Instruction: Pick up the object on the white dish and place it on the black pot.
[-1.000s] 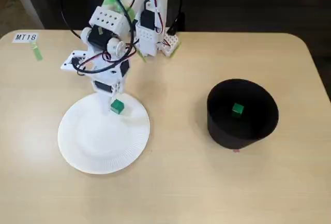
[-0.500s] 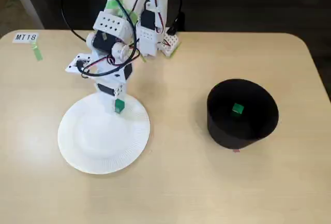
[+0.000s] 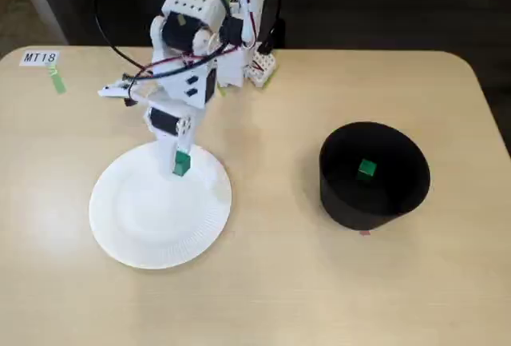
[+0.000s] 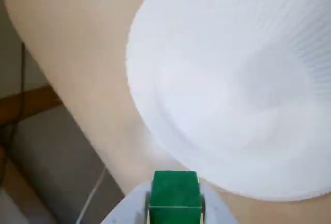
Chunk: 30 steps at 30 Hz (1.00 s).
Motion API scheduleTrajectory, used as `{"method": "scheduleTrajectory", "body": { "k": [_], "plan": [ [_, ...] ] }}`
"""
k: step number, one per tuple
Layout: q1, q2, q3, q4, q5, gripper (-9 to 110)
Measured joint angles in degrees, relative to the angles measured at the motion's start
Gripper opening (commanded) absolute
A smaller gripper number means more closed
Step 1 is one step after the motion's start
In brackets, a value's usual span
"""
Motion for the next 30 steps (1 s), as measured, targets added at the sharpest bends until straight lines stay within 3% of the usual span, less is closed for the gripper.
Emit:
{"method": "scheduleTrajectory", "body": {
  "k": [6, 14, 23, 30],
  "plan": [
    [-7.56, 13.97, 0.18, -5.10, 2.37, 0],
    [-29.36, 27.42, 0.18, -9.23, -0.44, 0],
    [-53.44, 20.74, 0.26, -13.36, -14.94, 0],
    [-59.33, 7.73, 0.26, -13.54, -22.59, 0]
  ]
}}
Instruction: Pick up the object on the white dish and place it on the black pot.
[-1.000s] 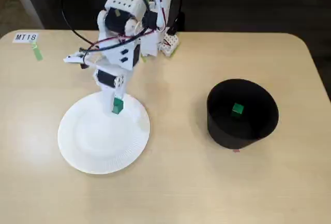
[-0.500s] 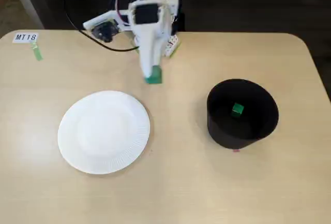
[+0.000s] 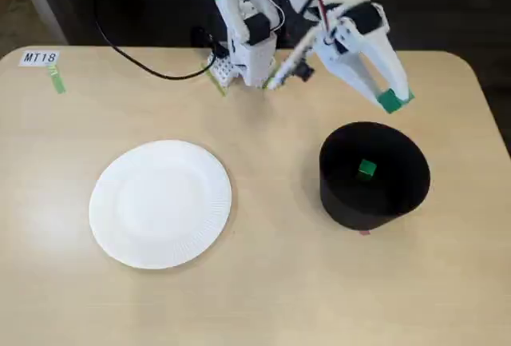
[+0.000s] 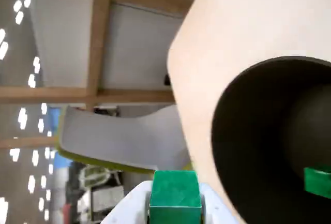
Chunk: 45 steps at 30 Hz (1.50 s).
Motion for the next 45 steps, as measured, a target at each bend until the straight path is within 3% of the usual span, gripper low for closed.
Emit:
{"method": "scheduleTrajectory", "body": {
  "k": [10, 24, 28, 31, 34, 35, 37, 45],
  "plan": [
    [-0.88, -21.97, -12.22, 9.23, -8.70, 0],
    [-1.05, -33.31, -26.54, 23.29, -11.43, 0],
    [-1.05, -33.40, -26.81, 24.79, -12.48, 39],
    [-1.05, -33.40, -26.81, 26.46, -13.27, 45],
    [-0.26, -33.31, -26.81, 27.16, -13.27, 41],
    [0.26, -33.13, -26.81, 27.33, -13.10, 34],
    [1.32, -32.26, -26.89, 27.60, -12.22, 1],
    [8.09, -22.15, -27.25, 30.76, -2.99, 0]
  ]
}}
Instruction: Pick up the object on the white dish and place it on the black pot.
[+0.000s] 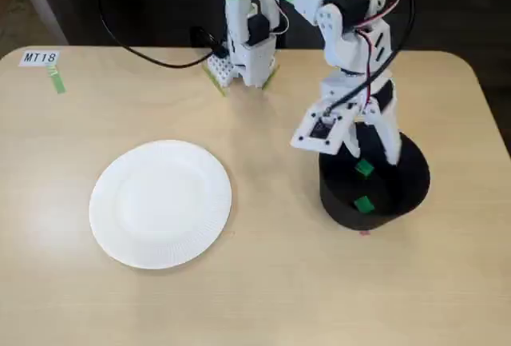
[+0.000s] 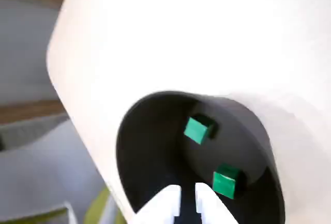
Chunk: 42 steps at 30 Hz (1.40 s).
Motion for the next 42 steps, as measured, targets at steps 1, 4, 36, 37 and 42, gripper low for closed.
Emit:
{"method": "scheduleTrajectory", "body": {
  "k": [1, 4, 36, 37, 42],
  "plan": [
    [1.67, 2.02, 0.00, 0.44, 2.11, 0],
    [7.12, 7.38, 0.00, 3.08, 9.05, 0],
    [27.86, 82.88, 65.92, 13.01, 14.77, 0],
    [27.77, 83.06, 67.32, 13.01, 14.41, 0],
    [26.10, 83.58, 71.72, 12.57, 13.97, 0]
  ]
}}
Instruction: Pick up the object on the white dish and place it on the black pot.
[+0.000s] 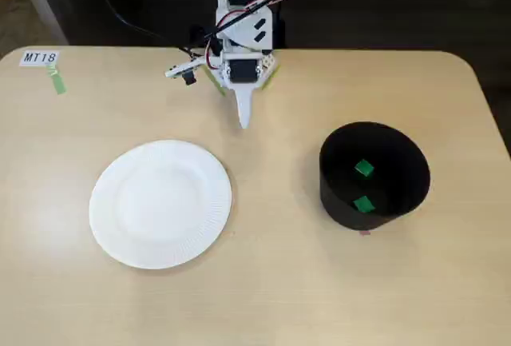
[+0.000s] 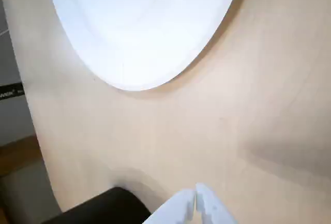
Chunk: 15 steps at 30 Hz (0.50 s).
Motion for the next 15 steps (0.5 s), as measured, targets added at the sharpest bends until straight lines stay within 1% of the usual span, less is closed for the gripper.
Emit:
{"method": "scheduleTrajectory", "body": {
  "k": [6, 15],
  "plan": [
    [0.18, 0.00, 5.71, -2.29, 0.00, 0],
    [0.18, 0.00, 5.80, -2.90, 0.00, 0]
  ]
}}
